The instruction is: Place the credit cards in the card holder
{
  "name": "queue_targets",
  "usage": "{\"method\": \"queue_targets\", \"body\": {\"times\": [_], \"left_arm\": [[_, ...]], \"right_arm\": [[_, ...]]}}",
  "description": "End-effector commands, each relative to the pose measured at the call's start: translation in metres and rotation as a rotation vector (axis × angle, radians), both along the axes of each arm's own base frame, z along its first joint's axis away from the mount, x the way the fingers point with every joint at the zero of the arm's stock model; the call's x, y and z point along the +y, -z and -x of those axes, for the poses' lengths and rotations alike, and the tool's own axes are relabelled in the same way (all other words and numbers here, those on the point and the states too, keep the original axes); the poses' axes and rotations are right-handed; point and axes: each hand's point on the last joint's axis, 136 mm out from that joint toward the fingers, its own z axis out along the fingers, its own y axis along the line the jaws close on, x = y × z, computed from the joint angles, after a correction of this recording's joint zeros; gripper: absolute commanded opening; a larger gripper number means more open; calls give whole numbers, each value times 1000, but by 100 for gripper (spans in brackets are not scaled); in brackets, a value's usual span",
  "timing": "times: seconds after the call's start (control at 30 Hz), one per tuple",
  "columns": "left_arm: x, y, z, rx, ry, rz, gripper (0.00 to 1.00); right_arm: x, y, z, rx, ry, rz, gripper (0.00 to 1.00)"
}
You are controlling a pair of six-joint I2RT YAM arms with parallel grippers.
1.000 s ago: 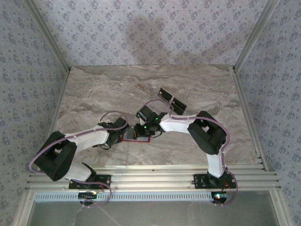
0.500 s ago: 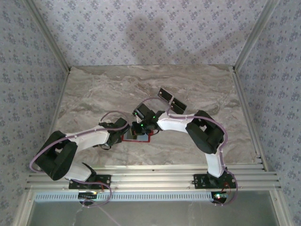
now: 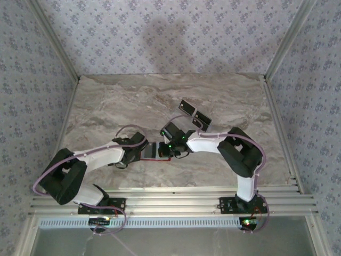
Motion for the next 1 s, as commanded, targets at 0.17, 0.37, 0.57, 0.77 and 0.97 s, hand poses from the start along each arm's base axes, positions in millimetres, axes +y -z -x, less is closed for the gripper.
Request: {"method": "queue_targets", "body": {"times": [0.17, 0.37, 0.57, 0.77, 0.97], "left_arm": [[-32, -28, -10, -58, 69, 148, 100], [-37, -32, -14, -76, 103, 162, 100], [-47, -26, -14, -64, 149, 200, 100], [-57, -20, -12, -58, 197, 246, 100], [-65, -16, -13, -72, 228, 285, 100]], "right_arm": [[-61, 23, 29, 34, 4, 147, 3], [-69, 6, 30, 15, 10, 120, 3], [-50, -27, 14, -45, 9, 63, 3], [-38, -30, 3, -71, -20, 64, 3], [-31, -20, 0, -52, -20, 60, 3]]}}
